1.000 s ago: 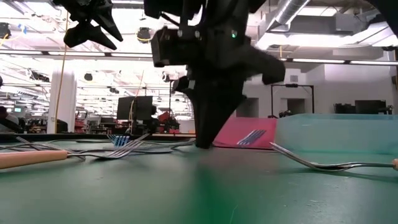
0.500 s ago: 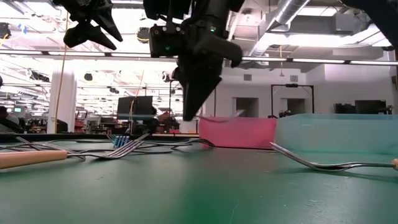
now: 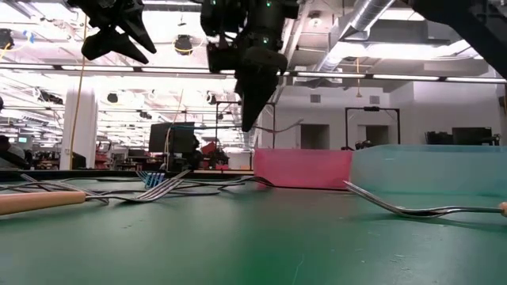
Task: Sort silverware by color (type)
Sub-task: Put the blue fork into the orange bin
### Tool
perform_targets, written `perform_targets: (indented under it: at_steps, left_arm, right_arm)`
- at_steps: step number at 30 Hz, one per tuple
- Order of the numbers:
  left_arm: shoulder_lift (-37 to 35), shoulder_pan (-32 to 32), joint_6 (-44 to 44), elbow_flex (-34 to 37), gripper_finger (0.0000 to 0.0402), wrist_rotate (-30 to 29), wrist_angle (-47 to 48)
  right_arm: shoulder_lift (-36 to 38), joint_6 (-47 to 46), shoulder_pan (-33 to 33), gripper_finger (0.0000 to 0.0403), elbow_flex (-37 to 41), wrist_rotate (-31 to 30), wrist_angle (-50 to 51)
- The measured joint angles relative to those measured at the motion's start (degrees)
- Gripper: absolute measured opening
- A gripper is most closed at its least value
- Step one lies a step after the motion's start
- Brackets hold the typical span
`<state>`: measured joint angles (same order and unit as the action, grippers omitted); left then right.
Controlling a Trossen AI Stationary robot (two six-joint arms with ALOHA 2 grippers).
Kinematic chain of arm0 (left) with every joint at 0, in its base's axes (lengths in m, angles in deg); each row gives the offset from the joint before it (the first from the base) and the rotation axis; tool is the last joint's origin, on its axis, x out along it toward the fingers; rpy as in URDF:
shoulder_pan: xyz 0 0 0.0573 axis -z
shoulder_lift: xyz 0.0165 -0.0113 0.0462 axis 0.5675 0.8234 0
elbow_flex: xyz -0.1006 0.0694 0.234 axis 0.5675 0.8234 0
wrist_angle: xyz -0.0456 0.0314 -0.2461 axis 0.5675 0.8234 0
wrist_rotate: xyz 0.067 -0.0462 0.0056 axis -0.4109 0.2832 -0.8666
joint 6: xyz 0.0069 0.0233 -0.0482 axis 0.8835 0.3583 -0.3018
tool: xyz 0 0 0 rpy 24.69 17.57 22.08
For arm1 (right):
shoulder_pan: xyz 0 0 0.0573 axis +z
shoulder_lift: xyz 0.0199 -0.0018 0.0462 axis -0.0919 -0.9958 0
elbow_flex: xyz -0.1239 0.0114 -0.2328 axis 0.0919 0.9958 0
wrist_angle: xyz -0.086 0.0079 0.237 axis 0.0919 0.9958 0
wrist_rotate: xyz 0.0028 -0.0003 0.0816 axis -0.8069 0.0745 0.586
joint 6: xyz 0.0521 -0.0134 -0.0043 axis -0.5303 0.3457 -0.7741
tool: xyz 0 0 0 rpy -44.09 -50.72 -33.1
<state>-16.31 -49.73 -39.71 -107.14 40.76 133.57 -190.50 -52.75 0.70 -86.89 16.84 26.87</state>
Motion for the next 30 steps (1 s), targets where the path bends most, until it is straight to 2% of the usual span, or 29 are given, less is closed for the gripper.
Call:
perform_targets:
  at_steps: [15,24,30]
  left_arm:
    - [0.01,0.02,0.04,0.00,0.0129,0.02,0.00]
    - [0.01,0.01,1.66,0.00,0.0129,0.01,0.00]
    - [0.00,0.02,2.10,0.00,0.0129,-1.68,-0.08]
  right_arm:
    - [1.36,0.02,-12.89,0.0033,-1.62,0.28,5.13]
    - [5.84,0.45,-21.07,0.0033,-1.56,0.14,8.23]
    - [10.00,4.38,-26.29,0.0033,0.70,0.06,8.64]
